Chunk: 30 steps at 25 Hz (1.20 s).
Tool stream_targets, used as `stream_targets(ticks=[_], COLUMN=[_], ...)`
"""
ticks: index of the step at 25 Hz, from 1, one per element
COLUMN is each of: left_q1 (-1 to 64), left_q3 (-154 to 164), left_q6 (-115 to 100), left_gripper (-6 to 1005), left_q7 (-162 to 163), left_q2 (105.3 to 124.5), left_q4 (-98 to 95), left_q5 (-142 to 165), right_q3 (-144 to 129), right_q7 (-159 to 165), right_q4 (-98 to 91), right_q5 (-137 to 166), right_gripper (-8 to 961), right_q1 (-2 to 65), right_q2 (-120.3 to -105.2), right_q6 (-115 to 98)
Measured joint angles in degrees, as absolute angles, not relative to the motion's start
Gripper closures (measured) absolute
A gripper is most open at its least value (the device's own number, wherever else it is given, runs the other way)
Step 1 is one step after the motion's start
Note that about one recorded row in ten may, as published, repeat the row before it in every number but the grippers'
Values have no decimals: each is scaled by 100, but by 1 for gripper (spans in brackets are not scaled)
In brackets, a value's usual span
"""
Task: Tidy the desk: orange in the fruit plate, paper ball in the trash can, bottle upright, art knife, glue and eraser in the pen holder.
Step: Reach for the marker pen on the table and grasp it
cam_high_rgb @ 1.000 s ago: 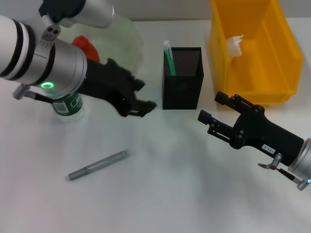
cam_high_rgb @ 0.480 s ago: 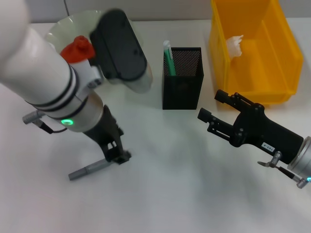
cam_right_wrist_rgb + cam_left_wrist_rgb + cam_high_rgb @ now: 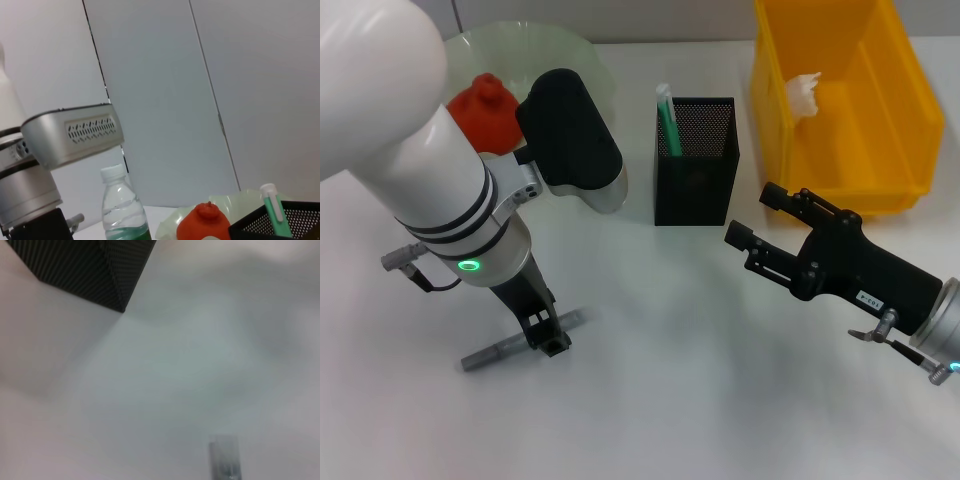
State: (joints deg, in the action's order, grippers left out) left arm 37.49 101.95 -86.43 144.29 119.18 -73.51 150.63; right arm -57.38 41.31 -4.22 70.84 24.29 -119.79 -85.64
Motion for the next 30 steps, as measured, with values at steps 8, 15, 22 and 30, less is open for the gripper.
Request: stream_targets(ticks=[8,15,22,30], left_q1=[3792,3790,3765,3748], left_q3=[10170,10212,10221,10229], left_q6=[-8558,-8551,-8544,-8546], left_gripper=[485,543,681,738], left_q7=[14424,14424,14457,14492], left_q2=[11918,11918,11918,11918], left_q4=[-7110,-7095,-7093,-7091], left_q5=[15071,15084,15072,15084], right_q3=[-5739,-5740,-5755,-5748], right_q7=[4132,4144,4159,4149], right_q4=[-422,-422,-416,-343], right_q5=[7084,7081,7076,7074], right_gripper=[201,202,202,201], right_q1=[2451,2449,2424,2423], right_q2=[-11979,-11979,-11979,-11979], right_q6=[-8560,-8560,-8567,-8609])
